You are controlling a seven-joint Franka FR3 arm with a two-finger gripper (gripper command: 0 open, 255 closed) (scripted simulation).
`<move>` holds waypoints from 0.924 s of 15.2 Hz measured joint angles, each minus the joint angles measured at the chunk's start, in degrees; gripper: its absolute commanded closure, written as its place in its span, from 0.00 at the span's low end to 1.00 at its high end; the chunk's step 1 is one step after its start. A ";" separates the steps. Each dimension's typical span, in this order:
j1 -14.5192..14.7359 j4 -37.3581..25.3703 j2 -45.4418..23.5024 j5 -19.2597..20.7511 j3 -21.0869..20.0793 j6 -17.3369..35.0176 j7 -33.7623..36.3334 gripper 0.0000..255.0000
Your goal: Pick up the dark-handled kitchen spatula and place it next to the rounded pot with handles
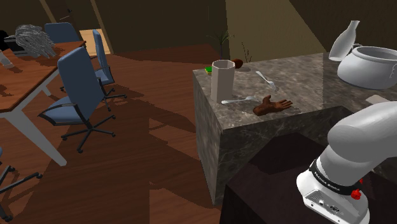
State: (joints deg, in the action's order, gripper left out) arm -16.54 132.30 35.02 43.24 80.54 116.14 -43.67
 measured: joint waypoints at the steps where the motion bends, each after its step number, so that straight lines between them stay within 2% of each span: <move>1: 0.24 0.31 -0.05 0.31 0.66 0.58 0.06 1.00; 7: 0.54 0.29 -0.14 0.62 1.04 1.37 0.27 1.00; 8: 0.58 0.26 -0.14 0.61 1.08 1.38 0.23 0.00; 14: 0.47 0.65 -0.12 0.59 1.24 1.19 0.17 0.00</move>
State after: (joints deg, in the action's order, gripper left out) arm -16.07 132.95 34.90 43.84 81.78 117.33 -43.50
